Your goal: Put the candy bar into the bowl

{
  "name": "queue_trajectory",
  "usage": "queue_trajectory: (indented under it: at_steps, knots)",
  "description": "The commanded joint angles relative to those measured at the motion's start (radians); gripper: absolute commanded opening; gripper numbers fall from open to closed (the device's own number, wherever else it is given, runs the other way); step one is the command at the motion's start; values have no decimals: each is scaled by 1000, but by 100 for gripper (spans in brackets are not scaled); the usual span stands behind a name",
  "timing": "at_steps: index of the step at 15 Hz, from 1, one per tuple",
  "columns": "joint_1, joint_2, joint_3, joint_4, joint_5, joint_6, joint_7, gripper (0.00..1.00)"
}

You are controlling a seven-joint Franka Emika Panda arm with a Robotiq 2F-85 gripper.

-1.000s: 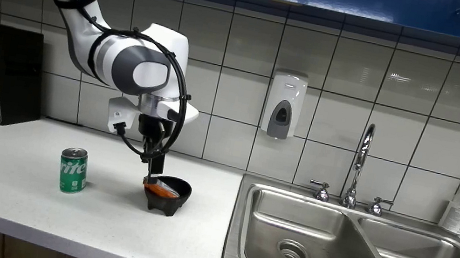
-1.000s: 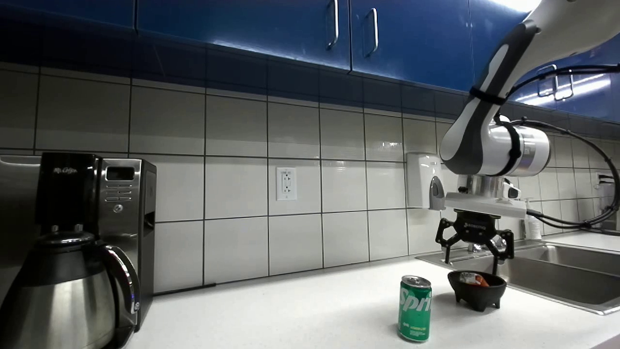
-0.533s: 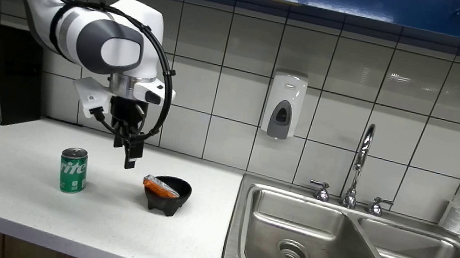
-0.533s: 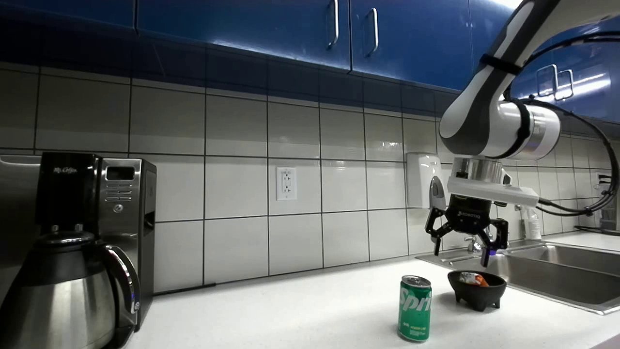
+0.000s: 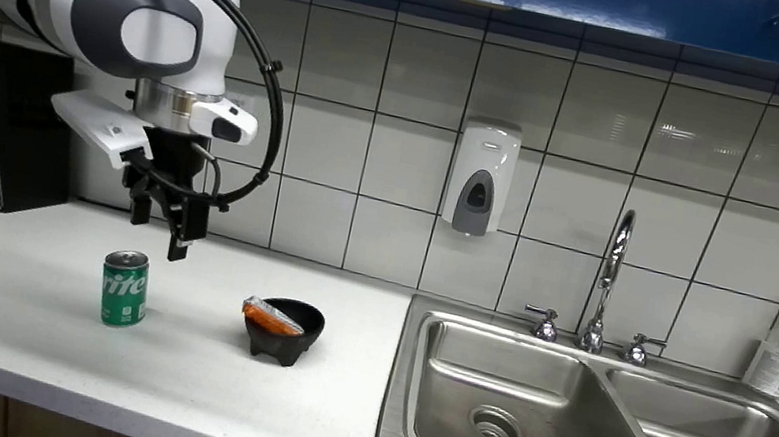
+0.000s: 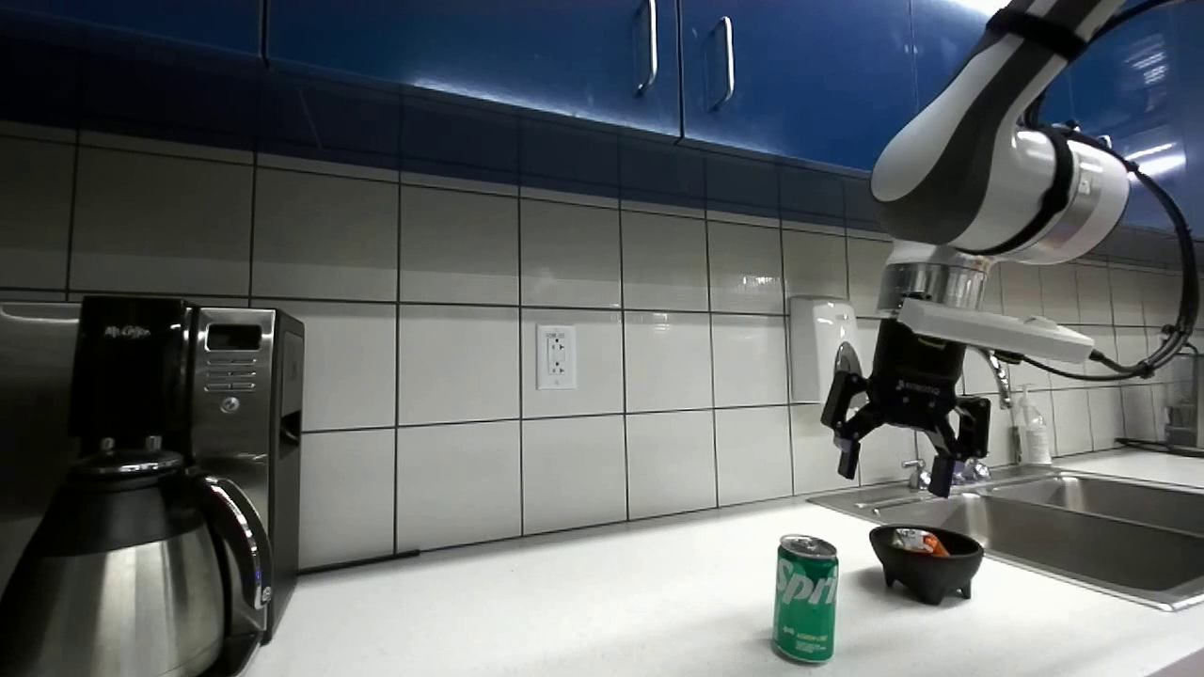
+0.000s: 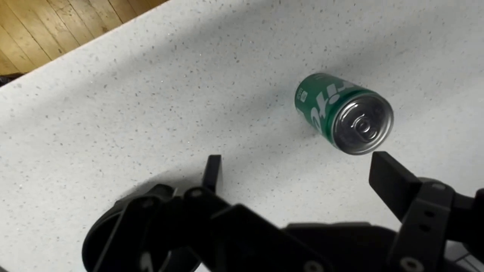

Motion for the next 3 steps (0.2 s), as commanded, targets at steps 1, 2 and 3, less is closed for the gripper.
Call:
queue_trajectory:
  at_steps: [1,2,3]
  knots:
    - [-11,-16,16,2,10,-23,-24,100]
    - [-8,-27,15,2,10,-33,-33,100]
    - [-6,-32,15,2,10,-37,-36,100]
